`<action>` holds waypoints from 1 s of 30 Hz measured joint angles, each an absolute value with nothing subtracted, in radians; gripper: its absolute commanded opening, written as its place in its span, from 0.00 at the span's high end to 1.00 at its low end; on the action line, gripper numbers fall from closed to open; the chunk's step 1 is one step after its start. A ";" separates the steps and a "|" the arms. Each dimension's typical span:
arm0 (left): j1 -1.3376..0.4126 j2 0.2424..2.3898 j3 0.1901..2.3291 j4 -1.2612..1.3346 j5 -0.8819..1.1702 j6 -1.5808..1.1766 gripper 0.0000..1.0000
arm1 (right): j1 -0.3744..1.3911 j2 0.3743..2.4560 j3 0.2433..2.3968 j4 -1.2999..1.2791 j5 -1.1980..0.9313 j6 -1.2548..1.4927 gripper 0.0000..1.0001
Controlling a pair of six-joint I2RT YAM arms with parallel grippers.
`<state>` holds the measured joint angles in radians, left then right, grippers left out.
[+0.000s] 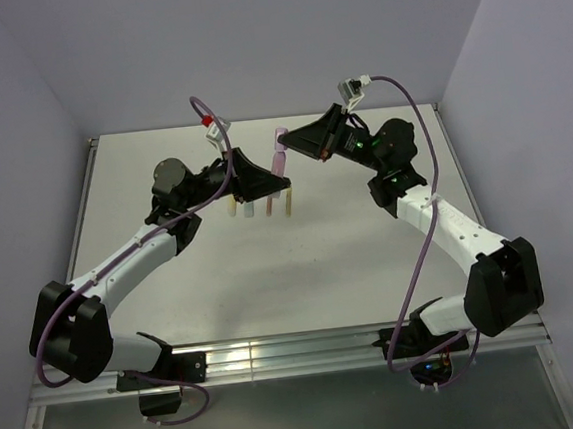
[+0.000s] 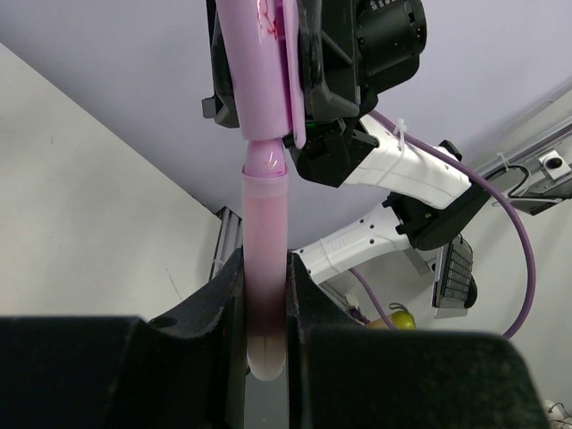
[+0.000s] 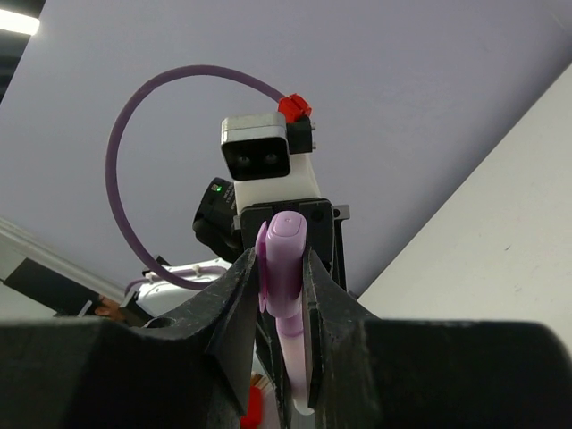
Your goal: Insert the pens into the pen caps
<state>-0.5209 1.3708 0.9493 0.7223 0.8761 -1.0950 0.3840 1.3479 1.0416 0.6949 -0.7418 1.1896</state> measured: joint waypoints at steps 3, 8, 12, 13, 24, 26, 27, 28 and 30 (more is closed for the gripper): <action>-0.513 1.371 0.949 0.739 0.876 -1.109 1.00 | 0.393 1.347 1.036 0.695 -0.742 1.188 1.00; -0.505 1.371 0.949 0.788 0.898 -1.168 1.00 | 0.413 1.328 1.015 0.727 -0.715 1.184 1.00; -0.505 1.372 0.949 0.846 0.914 -1.210 1.00 | 0.433 1.312 1.008 0.760 -0.693 1.174 1.00; -0.505 1.372 0.949 0.859 0.917 -1.219 1.00 | 0.437 1.309 1.007 0.768 -0.690 1.170 1.00; -0.505 1.364 0.959 0.914 0.955 -1.220 1.00 | 0.492 1.270 0.974 0.831 -0.614 1.135 1.00; -0.505 1.354 0.969 0.905 0.964 -1.209 1.00 | 0.503 1.259 0.972 0.843 -0.601 1.127 1.00; -0.505 1.347 0.973 0.898 0.971 -1.202 1.00 | 0.509 1.254 0.969 0.850 -0.596 1.122 1.00; -0.505 1.341 0.976 0.892 0.976 -1.195 1.00 | 0.517 1.247 0.968 0.853 -0.590 1.113 1.00; -0.505 1.327 0.984 0.873 0.988 -1.180 1.00 | 0.532 1.235 0.968 0.852 -0.577 1.093 1.00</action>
